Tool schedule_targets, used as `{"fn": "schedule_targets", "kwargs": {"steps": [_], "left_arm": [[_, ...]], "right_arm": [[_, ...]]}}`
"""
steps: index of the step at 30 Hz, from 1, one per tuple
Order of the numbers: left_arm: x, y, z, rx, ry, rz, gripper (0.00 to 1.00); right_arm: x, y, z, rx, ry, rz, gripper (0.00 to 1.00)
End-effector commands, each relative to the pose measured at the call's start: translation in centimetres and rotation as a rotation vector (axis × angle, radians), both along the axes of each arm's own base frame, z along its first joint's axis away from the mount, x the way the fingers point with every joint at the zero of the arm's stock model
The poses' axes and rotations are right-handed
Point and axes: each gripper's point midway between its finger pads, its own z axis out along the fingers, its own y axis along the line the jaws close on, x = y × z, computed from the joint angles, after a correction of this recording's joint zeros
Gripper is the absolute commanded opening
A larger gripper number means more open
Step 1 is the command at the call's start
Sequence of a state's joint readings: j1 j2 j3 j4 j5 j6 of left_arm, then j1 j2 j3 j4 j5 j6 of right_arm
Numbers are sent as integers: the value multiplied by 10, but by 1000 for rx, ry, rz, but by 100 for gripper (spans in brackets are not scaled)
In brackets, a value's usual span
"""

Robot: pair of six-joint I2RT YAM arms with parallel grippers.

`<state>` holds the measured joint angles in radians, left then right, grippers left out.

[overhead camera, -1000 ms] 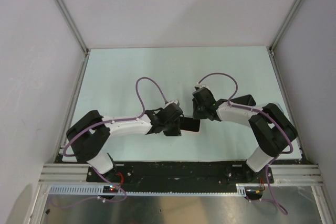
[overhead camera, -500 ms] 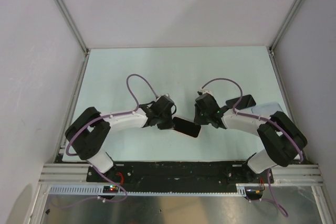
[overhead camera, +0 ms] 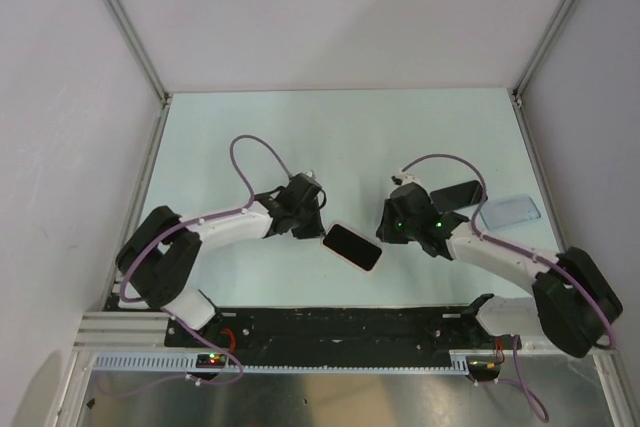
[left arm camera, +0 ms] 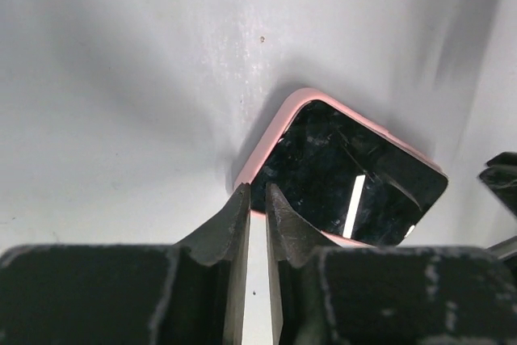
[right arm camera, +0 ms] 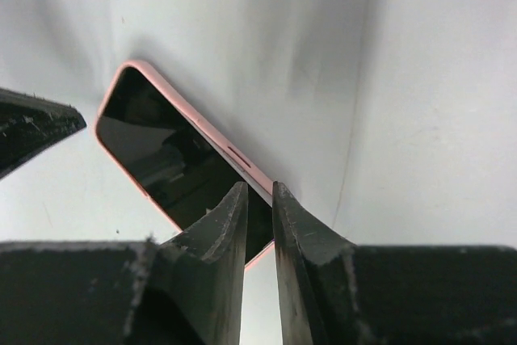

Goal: Put the phone into the phone case

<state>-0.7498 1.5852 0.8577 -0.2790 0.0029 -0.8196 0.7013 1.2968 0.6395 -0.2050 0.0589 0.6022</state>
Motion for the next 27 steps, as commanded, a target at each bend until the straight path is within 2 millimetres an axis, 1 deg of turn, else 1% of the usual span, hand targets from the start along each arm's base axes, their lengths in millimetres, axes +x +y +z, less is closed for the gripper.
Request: {"fn": "schedule_targets", "kwargs": {"steps": [1,4,9,13,18,27], "left_arm": [[-5,10,19,-10,-64,-13,18],[-18,8,19,-24,-53,-22,18],[-34,-2,19,-31,-48,-57,18],[-39,-12,18,-36,-45,-78,18],[-47,-25,10,-31,-22,-107,17],[-47,-39,-2,-32,0,-119,15]], "right_arm": [[3,-11,26,41,-48,-25,24],[-4,-13,25,38,-44,1,24],[-19,-14,8,27,5,50,24],[-24,-10,-2,26,31,70,23],[-28,-6,-7,15,43,77,22],[-29,-7,-16,-13,58,75,20]]}}
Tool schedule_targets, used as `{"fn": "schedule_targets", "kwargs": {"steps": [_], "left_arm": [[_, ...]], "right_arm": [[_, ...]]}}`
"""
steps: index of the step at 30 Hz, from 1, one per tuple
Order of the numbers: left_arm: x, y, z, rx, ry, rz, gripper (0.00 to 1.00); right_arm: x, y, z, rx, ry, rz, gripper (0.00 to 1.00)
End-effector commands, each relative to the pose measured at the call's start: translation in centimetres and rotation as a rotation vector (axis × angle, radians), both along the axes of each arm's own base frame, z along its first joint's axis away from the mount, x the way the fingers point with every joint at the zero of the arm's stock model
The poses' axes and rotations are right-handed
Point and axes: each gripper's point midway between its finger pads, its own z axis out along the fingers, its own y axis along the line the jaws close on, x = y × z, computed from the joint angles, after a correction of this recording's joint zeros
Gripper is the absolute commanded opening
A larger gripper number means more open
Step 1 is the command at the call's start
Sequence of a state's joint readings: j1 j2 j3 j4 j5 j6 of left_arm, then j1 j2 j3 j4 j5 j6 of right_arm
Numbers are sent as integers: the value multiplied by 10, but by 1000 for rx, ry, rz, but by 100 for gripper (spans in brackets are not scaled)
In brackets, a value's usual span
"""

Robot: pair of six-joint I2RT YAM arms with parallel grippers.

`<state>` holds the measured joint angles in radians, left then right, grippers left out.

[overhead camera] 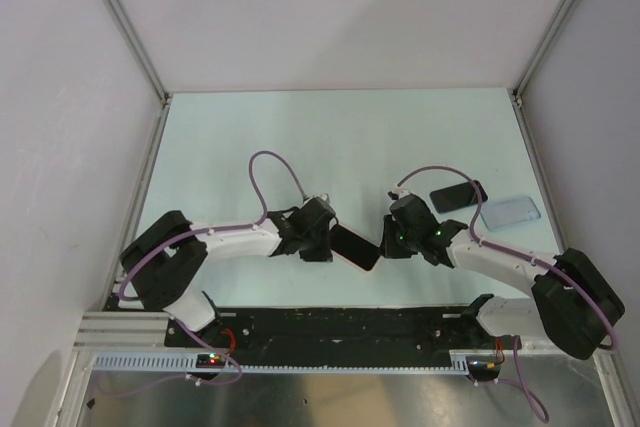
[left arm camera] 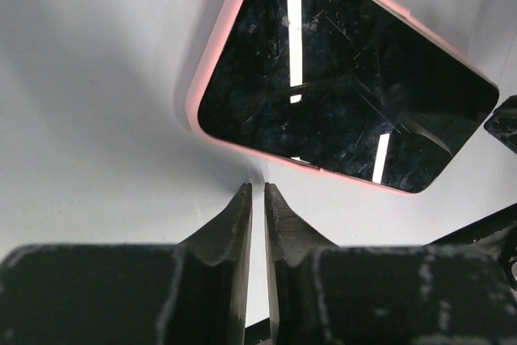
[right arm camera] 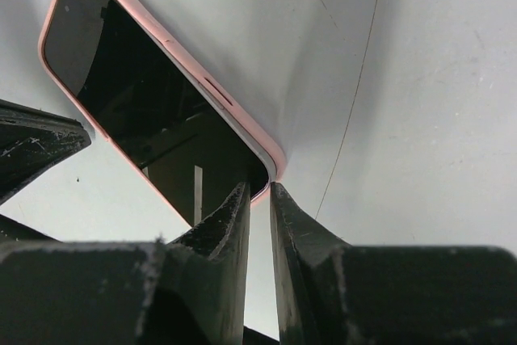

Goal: Put the phone into the phone case

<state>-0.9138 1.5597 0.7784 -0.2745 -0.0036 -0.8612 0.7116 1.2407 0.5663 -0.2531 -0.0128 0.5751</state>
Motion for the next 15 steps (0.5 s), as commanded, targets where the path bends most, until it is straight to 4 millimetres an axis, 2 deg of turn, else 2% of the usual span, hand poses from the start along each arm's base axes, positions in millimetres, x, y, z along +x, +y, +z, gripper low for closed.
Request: {"fn": "schedule_targets", "kwargs": {"steps": [1,10,15], "left_arm": [[14,-23,14,-60,-41,7,15],[17,-26,7,-48,-33,4,13],[20,-28,7,-46,-35,2,13]], "right_arm": [[5,3,0,0,-17,-1,20],[11,0,-4,-29,-41,-19,19],[12,2,-9,-58,-39,-9,15]]}}
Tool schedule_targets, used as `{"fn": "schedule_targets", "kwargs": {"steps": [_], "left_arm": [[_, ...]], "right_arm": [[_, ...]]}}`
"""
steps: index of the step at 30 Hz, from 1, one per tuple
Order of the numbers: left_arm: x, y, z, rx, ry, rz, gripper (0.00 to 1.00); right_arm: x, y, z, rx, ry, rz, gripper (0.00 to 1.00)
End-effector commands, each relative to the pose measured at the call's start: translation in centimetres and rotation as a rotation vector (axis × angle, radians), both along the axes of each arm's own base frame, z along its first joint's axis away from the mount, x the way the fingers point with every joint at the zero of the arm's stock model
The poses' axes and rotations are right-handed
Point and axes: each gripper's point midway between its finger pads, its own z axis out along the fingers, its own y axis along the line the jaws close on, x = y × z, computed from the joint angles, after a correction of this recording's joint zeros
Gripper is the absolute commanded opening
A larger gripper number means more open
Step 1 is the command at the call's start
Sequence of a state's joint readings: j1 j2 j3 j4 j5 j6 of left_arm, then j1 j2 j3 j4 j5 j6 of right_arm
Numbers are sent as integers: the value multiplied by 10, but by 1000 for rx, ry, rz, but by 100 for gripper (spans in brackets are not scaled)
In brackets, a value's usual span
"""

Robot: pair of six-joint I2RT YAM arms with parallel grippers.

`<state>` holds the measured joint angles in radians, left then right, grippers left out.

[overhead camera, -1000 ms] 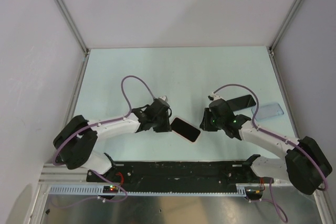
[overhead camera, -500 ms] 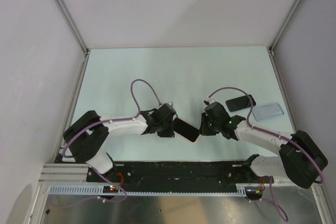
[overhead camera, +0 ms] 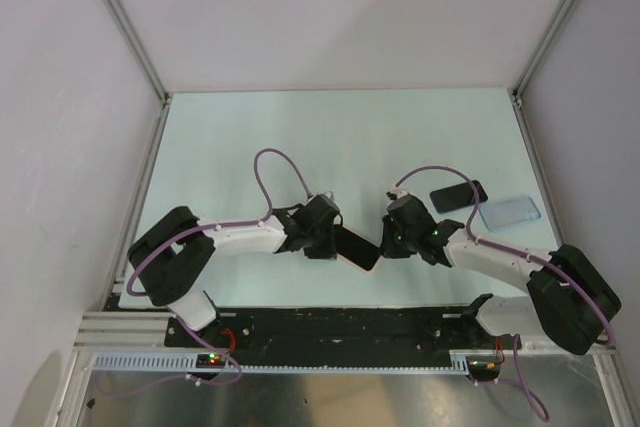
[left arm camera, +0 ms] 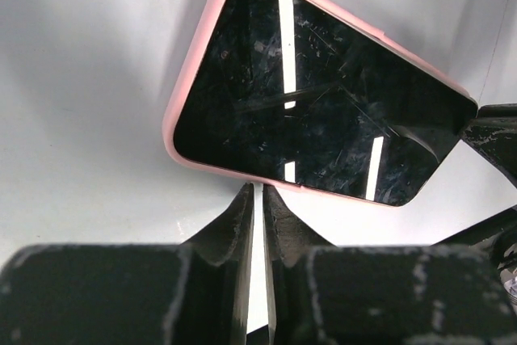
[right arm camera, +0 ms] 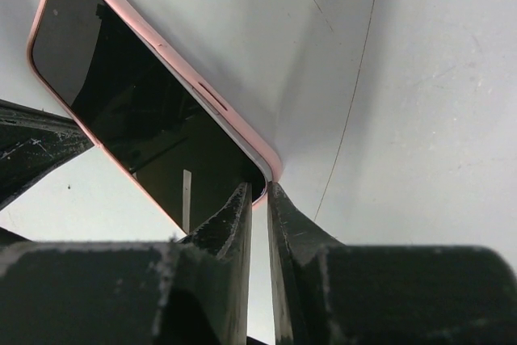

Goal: Put the phone into the phone case

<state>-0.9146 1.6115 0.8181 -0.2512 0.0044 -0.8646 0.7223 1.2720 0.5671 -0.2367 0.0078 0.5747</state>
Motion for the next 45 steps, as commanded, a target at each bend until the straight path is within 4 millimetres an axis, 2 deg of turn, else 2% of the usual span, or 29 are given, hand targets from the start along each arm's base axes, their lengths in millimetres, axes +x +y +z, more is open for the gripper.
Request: {"fn": "schedule_targets", "kwargs": {"steps": [1,8,17,22,28,32,39,45], "left_arm": [[12,-16,8,-31,-34,4,13],[17,-16,8,-30,-37,7,13],[23,-14,10,-31,-44,21,13],[29,-9,15,-41,-56,34,13],[25,-2,24,-61,-70,47,13],[24,5,27,-63,-80,78,13],[28,28,26,-64,-73,207,15],[32,44,17,-62,-45,327,18]], "right_arm": [[10,3,-3,-42,-37,-5,14],[8,-3,-16,-134,-30,4,4],[0,3,-28,-258,-12,55,3],[9,7,-9,-261,-66,37,6],[35,11,37,-105,-158,-8,15],[43,25,49,-33,-187,41,22],[58,41,38,14,-145,130,31],[58,29,17,-49,-84,71,27]]}}
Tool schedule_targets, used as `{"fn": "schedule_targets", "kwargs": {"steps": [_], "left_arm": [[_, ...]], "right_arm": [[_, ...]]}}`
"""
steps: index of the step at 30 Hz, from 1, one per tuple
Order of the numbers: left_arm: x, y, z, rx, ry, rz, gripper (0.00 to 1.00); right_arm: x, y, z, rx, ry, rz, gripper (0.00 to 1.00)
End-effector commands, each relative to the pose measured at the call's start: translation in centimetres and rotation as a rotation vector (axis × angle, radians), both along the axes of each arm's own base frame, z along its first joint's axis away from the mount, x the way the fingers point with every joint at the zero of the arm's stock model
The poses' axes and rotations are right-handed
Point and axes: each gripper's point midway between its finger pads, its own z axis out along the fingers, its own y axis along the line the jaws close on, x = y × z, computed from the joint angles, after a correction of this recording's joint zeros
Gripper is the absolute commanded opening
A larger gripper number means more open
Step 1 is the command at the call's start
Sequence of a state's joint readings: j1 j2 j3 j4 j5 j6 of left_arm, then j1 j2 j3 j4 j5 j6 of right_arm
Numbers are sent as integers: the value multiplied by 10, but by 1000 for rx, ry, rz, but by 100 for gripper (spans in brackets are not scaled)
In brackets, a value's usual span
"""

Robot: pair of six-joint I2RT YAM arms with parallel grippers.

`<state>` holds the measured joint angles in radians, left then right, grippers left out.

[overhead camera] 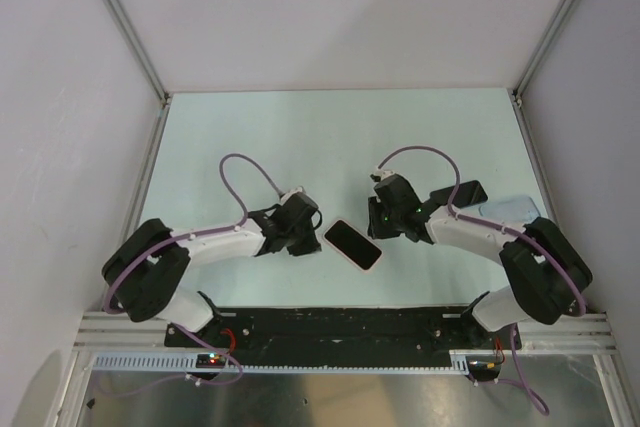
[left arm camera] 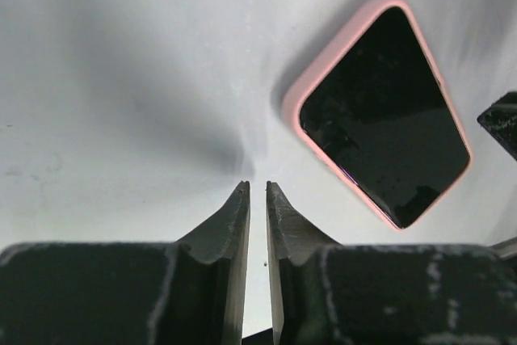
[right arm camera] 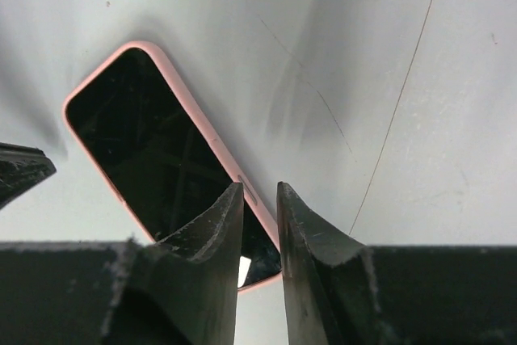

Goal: Put the phone into the phone case

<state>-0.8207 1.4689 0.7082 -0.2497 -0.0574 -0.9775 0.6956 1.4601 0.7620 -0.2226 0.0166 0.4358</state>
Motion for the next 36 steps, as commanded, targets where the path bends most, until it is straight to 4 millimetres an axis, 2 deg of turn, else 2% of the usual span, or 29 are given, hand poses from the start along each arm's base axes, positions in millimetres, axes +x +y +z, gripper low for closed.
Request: {"fn": "schedule_targets", "kwargs": {"steps": [1,5,9,15,18,21,27,33,36], "left_arm": [[16,2,8,-29,-26,108,18],[22,-4,4,-19,-17,105,17],[31,-11,5,-17,-20,89,17],[50,-21,8,-15,-30,62,17],[63,-27,10,-20,-36,47,16],[71,-29,13,-22,-43,37,16],[72,-16,19,-10,-68,43,17],[46,-2,17,-1,-67,11,21],[34,-2,17,4,-74,-12,26]], "right_arm": [[8,4,0,-7,-2,-18,26],[-2,0,-15,-46,36,-26,22],[-14,0,-21,-54,55,-25,20],[-44,18,-21,-18,75,25,20],[-52,27,-17,11,77,38,20],[-45,22,-14,11,57,-1,21],[-8,5,7,67,-25,-134,26],[18,20,19,183,-55,-145,28],[24,28,11,192,-35,-139,28]]}}
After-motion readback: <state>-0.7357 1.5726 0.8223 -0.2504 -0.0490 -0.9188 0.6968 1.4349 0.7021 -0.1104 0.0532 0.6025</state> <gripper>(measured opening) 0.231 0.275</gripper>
